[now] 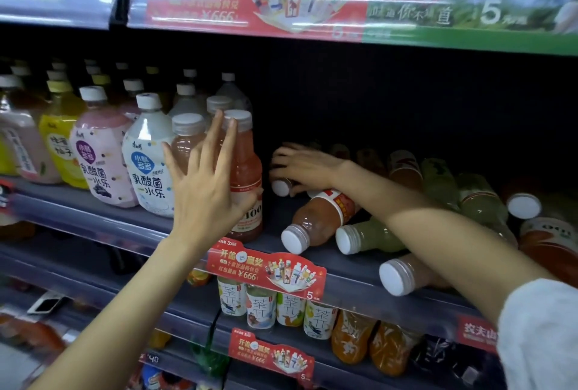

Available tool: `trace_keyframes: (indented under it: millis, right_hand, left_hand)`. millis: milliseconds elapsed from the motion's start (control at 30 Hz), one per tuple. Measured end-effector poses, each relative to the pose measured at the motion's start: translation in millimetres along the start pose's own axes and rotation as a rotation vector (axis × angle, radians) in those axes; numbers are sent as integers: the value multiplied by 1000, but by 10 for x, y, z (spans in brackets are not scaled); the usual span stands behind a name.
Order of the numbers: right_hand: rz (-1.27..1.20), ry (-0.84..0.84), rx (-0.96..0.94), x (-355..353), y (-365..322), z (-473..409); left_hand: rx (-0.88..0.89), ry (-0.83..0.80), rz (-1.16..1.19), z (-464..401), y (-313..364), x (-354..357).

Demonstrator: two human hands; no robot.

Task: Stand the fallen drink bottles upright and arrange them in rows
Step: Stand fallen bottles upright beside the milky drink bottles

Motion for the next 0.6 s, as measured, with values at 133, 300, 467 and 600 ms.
trace_keyframes:
  millis: [133, 300, 467, 600]
  right_hand:
    - [-56, 121, 72, -83, -59, 119]
    - [-437, 534, 370, -551, 93, 558]
    - [-1048, 821, 654, -746, 270, 705]
    - [-1251, 768, 689, -787, 214, 483]
  left_hand:
    - [12, -11, -2, -8, 7, 0]
    - [-7, -35, 4, -16, 22, 8]
    - [8, -59, -1, -29, 31, 20]
    - [13, -53, 0, -21, 34, 9]
Point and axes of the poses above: each hand's wrist, its own z-axis away from the middle knuckle, its own x-axis out of the palm, y = z × x, the point moved 6 cm from there along -z, towards the middle knuckle, and after that the axes turned 3 degrees about z, right-handed, at the moved point
